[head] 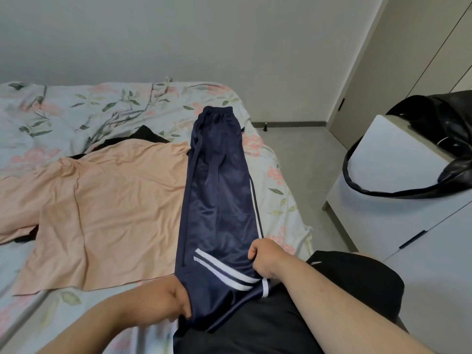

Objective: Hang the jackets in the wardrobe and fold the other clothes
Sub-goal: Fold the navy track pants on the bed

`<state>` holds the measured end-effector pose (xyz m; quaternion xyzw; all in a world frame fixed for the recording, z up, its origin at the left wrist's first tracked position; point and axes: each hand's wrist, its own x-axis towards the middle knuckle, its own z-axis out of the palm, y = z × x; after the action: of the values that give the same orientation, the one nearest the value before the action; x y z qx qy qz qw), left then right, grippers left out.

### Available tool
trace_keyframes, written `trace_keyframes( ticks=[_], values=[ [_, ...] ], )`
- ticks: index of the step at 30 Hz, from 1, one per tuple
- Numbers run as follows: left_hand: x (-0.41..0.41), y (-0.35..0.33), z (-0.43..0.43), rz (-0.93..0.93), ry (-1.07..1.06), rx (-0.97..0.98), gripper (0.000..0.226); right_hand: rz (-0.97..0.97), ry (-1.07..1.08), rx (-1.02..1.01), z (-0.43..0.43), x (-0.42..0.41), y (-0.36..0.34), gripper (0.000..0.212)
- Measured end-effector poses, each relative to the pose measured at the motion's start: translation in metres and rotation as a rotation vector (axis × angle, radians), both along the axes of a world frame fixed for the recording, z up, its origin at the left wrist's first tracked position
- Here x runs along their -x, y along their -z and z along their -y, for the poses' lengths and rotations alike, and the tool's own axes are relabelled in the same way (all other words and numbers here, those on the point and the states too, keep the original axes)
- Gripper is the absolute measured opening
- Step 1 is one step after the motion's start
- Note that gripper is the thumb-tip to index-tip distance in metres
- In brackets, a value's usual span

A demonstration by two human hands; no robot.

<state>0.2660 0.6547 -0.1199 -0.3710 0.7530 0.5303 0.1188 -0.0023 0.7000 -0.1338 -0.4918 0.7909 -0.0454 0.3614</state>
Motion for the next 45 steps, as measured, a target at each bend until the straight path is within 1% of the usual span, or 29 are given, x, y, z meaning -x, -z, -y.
trace_keyframes(
  ticks=[2, 3, 4, 5, 6, 7, 9, 11, 12, 13, 14, 15, 16, 17, 19, 21, 23, 25, 28, 30, 33, 34, 36, 39, 40, 41, 42, 44, 45],
  values=[
    [0.006, -0.009, 0.007, -0.186, -0.257, -0.093, 0.027, -0.038, -0.002, -0.004, 0.001, 0.001, 0.0, 0.036],
    [0.01, -0.008, 0.009, -0.252, -0.392, -0.11, 0.017, -0.04, 0.006, -0.004, 0.002, 0.001, -0.001, 0.031],
    [0.015, -0.005, 0.01, -0.283, -0.518, -0.109, 0.008, -0.046, 0.012, -0.008, 0.003, 0.001, 0.0, 0.022],
    [0.019, 0.002, 0.008, -0.263, -0.615, -0.057, 0.007, -0.054, 0.012, -0.011, 0.003, 0.001, -0.002, 0.01],
    [0.022, 0.011, 0.005, -0.22, -0.681, 0.027, 0.01, -0.069, 0.016, -0.019, 0.005, 0.001, -0.003, 0.014],
    [0.024, 0.019, -0.001, -0.164, -0.734, 0.111, 0.015, -0.081, 0.034, -0.034, 0.005, 0.001, -0.003, 0.027],
    [0.022, 0.028, -0.015, -0.076, -0.823, 0.157, 0.032, -0.074, 0.055, -0.112, 0.005, 0.0, -0.005, 0.049],
    [0.017, 0.03, -0.025, -0.038, -0.833, 0.079, 0.043, -0.033, -0.01, -0.25, 0.003, -0.002, -0.011, 0.062],
    [0.015, 0.032, -0.028, -0.025, -0.82, 0.026, 0.048, 0.01, -0.046, -0.303, 0.001, -0.004, -0.013, 0.059],
    [0.014, 0.031, -0.03, -0.023, -0.811, -0.045, 0.051, 0.058, -0.073, -0.327, -0.001, -0.005, -0.016, 0.048],
    [0.015, 0.027, -0.031, -0.036, -0.812, -0.136, 0.05, 0.093, -0.084, -0.315, -0.003, -0.006, -0.02, 0.029],
    [0.015, 0.021, -0.032, -0.064, -0.837, -0.237, 0.042, 0.13, -0.069, -0.285, -0.006, -0.007, -0.024, 0.01],
    [0.016, 0.015, -0.032, -0.099, -0.894, -0.343, 0.032, 0.214, -0.022, -0.235, -0.009, -0.007, -0.024, 0.006],
    [0.014, 0.012, -0.029, -0.131, -0.982, -0.434, 0.03, 0.343, 0.065, -0.182, -0.011, -0.007, -0.025, 0.018],
    [0.011, 0.01, -0.022, -0.168, -1.132, -0.582, 0.045, 0.648, 0.249, -0.062, -0.013, -0.01, -0.027, 0.038],
    [0.009, 0.009, -0.018, -0.16, -1.121, -0.669, 0.049, 0.915, 0.349, 0.088, -0.012, -0.014, -0.034, 0.042],
    [0.015, 0.007, -0.019, -0.145, -1.054, -0.753, 0.033, 1.145, 0.434, 0.188, -0.011, -0.015, -0.044, 0.04],
    [0.023, 0.004, -0.022, -0.208, -1.019, -0.829, 0.02, 1.262, 0.494, 0.268, -0.012, -0.015, -0.055, 0.04],
    [0.033, -0.004, -0.024, -0.346, -1.041, -0.882, 0.023, 1.257, 0.529, 0.339, -0.016, -0.015, -0.066, 0.038],
    [0.036, -0.006, -0.019, -0.432, -1.097, -0.898, 0.03, 1.228, 0.533, 0.368, -0.019, -0.014, -0.071, 0.036],
    [0.034, -0.013, -0.006, -0.507, -1.201, -1.017, 0.056, 1.153, 0.465, 0.396, -0.024, -0.009, -0.076, 0.042],
    [0.033, -0.018, -0.002, -0.508, -1.181, -1.042, 0.061, 1.152, 0.425, 0.397, -0.026, -0.007, -0.078, 0.047],
    [0.031, -0.034, 0.001, -0.515, -1.092, -1.068, 0.051, 1.205, 0.34, 0.38, -0.031, -0.003, -0.08, 0.057],
    [0.022, -0.048, -0.003, -0.569, -0.982, -1.082, 0.058, 1.282, 0.21, 0.367, -0.036, 0.0, -0.085, 0.069],
    [0.019, -0.051, -0.004, -0.585, -0.952, -1.089, 0.055, 1.282, 0.182, 0.376, -0.037, 0.001, -0.086, 0.07],
    [0.015, -0.051, -0.006, -0.595, -0.959, -1.112, 0.05, 1.265, 0.159, 0.39, -0.038, 0.002, -0.086, 0.07],
    [0.011, -0.05, -0.007, -0.616, -0.99, -1.161, 0.051, 1.242, 0.147, 0.404, -0.04, 0.002, -0.086, 0.069],
    [0.006, -0.043, -0.008, -0.644, -1.065, -1.265, 0.069, 1.207, 0.179, 0.43, -0.042, 0.003, -0.084, 0.065],
    [0.006, -0.039, -0.008, -0.671, -1.085, -1.284, 0.069, 1.201, 0.22, 0.444, -0.043, 0.003, -0.082, 0.063]
  ],
)
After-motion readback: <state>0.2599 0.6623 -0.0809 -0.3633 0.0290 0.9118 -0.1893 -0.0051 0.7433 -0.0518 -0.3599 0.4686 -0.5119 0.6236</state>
